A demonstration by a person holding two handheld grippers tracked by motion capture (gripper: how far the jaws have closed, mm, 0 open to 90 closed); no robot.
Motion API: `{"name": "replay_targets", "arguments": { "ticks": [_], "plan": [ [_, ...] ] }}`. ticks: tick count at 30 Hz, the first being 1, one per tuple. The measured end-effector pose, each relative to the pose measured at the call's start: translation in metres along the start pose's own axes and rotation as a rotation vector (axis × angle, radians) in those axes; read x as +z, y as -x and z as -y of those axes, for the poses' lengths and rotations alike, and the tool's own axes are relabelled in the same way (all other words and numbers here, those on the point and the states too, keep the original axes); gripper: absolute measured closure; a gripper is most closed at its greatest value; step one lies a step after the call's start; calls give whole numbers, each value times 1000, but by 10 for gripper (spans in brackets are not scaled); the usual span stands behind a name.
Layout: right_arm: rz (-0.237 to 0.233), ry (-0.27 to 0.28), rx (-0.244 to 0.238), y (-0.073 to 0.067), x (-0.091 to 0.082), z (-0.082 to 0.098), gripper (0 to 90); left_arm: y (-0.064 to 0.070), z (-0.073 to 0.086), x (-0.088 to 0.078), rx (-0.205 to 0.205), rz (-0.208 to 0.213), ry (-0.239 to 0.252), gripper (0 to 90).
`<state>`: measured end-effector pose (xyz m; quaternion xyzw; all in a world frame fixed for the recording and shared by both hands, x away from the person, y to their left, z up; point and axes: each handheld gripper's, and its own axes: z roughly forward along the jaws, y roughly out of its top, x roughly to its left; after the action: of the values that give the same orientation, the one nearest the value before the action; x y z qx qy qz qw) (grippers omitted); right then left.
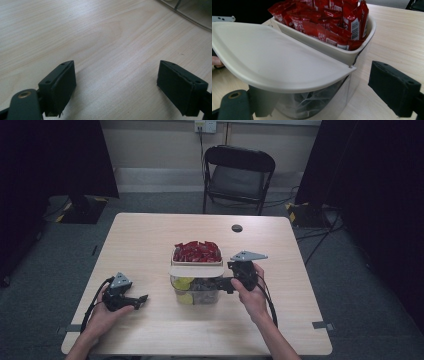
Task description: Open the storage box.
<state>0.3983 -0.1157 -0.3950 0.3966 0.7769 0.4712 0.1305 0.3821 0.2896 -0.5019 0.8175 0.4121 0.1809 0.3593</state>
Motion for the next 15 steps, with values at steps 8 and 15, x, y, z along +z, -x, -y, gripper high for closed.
{"name": "replay_targets", "arguments": {
  "ticks": [8, 15],
  "plan": [
    [-11, 18, 29, 7, 4, -5, 136, 0, 0, 0, 0, 0, 0, 151],
    [-15, 31, 30, 10, 6, -10, 136, 0, 0, 0, 0, 0, 0, 151]
  ]
}}
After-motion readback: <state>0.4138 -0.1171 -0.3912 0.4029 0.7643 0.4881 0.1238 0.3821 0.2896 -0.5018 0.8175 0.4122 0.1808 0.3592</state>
